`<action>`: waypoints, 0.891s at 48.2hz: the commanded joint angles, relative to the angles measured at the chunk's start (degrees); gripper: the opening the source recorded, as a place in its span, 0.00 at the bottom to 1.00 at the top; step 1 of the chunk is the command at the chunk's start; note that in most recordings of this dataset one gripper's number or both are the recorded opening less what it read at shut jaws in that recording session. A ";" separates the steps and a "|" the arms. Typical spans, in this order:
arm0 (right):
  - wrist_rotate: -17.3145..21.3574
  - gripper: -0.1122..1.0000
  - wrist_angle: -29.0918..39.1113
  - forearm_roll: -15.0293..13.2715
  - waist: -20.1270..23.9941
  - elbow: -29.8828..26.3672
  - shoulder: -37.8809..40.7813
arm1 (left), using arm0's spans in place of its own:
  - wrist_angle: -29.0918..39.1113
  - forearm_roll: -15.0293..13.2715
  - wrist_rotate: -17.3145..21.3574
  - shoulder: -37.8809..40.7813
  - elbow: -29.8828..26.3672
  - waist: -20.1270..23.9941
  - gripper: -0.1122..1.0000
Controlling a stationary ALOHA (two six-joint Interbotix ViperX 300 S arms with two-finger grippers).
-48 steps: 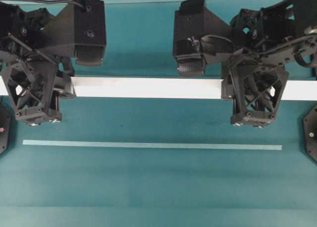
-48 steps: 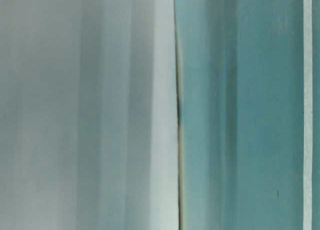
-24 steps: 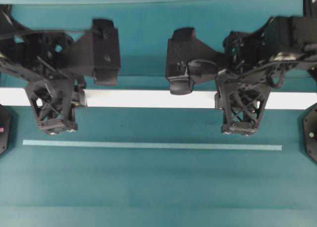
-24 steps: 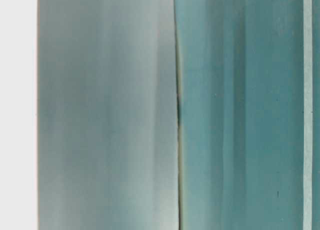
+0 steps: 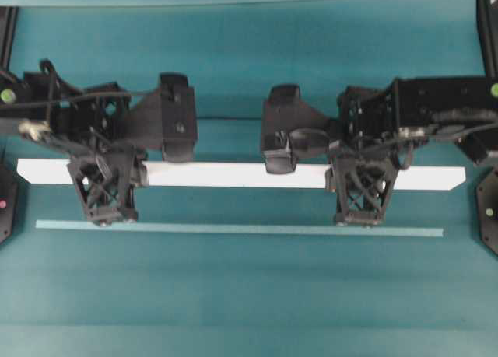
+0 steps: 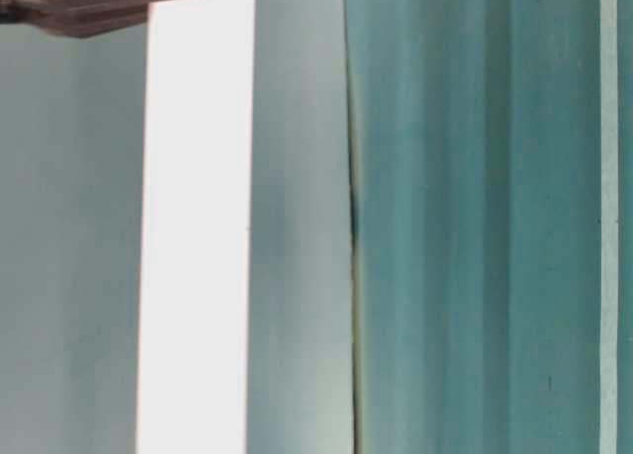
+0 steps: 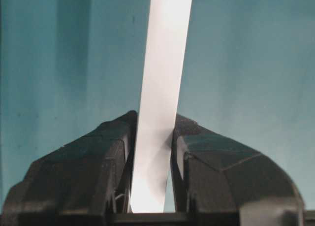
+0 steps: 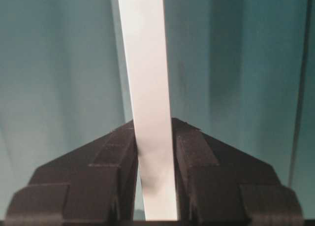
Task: Lift a wooden board with both hands.
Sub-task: 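Lower the board with both grippers back onto the table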
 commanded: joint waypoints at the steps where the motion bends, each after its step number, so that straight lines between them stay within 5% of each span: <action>1: 0.09 0.29 -1.67 0.09 0.18 2.20 0.00 | -1.41 0.09 -0.44 -0.09 1.76 0.44 0.26; 43: 0.18 0.29 -22.50 1.05 0.62 15.38 5.71 | -21.88 0.18 -0.18 7.38 15.03 1.14 0.26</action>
